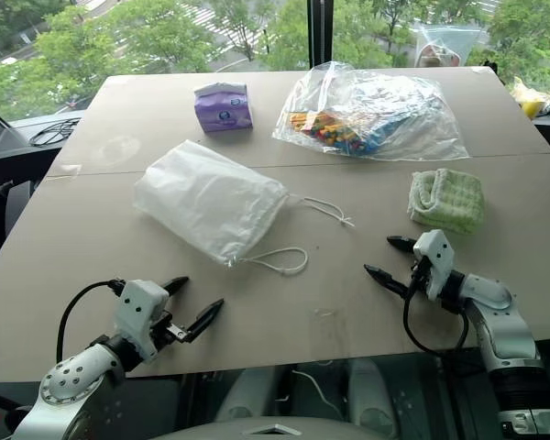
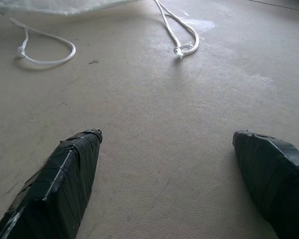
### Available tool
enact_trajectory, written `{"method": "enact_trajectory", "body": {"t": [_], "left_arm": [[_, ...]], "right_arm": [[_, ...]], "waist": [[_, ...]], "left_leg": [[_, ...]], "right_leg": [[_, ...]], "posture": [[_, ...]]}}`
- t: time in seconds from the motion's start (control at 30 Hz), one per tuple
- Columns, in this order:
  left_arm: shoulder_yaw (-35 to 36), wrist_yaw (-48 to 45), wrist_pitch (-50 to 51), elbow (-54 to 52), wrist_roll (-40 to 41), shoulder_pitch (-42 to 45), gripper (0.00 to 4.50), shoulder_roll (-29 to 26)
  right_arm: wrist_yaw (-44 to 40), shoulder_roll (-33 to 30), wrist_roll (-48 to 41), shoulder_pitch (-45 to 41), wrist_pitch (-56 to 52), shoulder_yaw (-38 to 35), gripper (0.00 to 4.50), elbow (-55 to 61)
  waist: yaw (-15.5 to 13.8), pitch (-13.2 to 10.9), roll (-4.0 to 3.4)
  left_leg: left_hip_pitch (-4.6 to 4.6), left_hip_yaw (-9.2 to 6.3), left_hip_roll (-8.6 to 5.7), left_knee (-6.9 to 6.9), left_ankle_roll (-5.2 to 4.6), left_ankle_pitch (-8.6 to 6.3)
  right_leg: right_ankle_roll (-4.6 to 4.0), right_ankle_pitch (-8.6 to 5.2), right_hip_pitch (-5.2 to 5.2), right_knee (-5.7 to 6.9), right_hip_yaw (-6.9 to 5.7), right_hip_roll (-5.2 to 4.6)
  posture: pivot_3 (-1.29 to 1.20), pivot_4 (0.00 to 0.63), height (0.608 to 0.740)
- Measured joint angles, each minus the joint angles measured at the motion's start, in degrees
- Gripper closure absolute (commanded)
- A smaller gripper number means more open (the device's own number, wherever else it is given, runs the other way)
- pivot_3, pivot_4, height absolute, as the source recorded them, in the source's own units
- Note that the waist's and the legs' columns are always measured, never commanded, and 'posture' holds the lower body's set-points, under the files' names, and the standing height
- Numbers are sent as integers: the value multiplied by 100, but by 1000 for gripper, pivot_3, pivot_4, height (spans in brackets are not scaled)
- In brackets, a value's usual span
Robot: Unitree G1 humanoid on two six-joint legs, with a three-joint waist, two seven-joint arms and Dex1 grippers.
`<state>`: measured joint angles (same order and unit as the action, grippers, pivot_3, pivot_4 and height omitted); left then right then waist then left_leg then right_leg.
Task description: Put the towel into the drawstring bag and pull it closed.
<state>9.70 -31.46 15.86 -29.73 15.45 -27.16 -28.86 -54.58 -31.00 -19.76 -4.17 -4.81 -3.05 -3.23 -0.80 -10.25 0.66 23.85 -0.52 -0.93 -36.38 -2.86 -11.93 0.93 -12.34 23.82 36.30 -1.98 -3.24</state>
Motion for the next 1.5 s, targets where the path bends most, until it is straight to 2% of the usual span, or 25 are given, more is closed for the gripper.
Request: {"method": "enact_trajectory", "body": {"t": [0.33,0.73,0.87,0.97,1.1,1.13,1.33,1.5], "left_arm": [[12,-16,8,0,127,21,0,106],[14,-110,12,0,229,21,0,103],[169,-414,16,-80,872,55,0,179],[206,-575,31,-280,1368,254,0,220],[-121,-298,230,-311,1384,1031,0,449],[-471,-66,279,-298,1142,1409,0,590],[-1333,916,275,-34,-58,2355,0,1114],[-2119,1973,580,224,-1617,2902,0,1369]], "right_arm": [[-313,-1,-228,-69,51,0,13,-5],[-315,-1,-224,-68,99,0,13,-6],[-290,-2,-211,-65,130,-1,13,-7],[-319,-2,-214,-68,141,-1,13,-7],[-619,-78,-263,-115,202,-3,13,-19],[-692,-91,-270,-198,254,-3,13,-48],[-730,-92,-323,-383,255,-14,13,-44],[-577,-46,-314,-540,251,-11,13,13]], "waist": [[-2,-1,0],[-3,-1,1],[-2,-1,1],[-14,-1,1],[-23,-2,-1],[-20,-2,1],[-13,-4,5],[-13,-4,5]], "left_leg": [[0,0,0,0,-1,1],[0,2,0,-1,-10,6],[0,2,1,-1,-10,6],[0,1,1,-3,-9,5],[-2,2,1,-22,-23,14],[-2,4,1,-33,-26,15],[-7,9,1,-43,-28,16],[-8,9,1,-47,-28,17]], "right_leg": [[0,0,0,1,-1,2],[0,1,0,2,0,2],[0,0,0,1,-1,2],[-1,1,-1,3,-2,2],[0,2,-9,16,-4,8],[1,2,-12,21,-3,9],[3,3,-11,43,2,15],[4,4,-11,48,2,19]], "posture": [[0,150,740],[0,150,740],[0,150,740],[0,150,740],[0,150,740],[0,150,740],[0,150,740],[0,150,740]]}}
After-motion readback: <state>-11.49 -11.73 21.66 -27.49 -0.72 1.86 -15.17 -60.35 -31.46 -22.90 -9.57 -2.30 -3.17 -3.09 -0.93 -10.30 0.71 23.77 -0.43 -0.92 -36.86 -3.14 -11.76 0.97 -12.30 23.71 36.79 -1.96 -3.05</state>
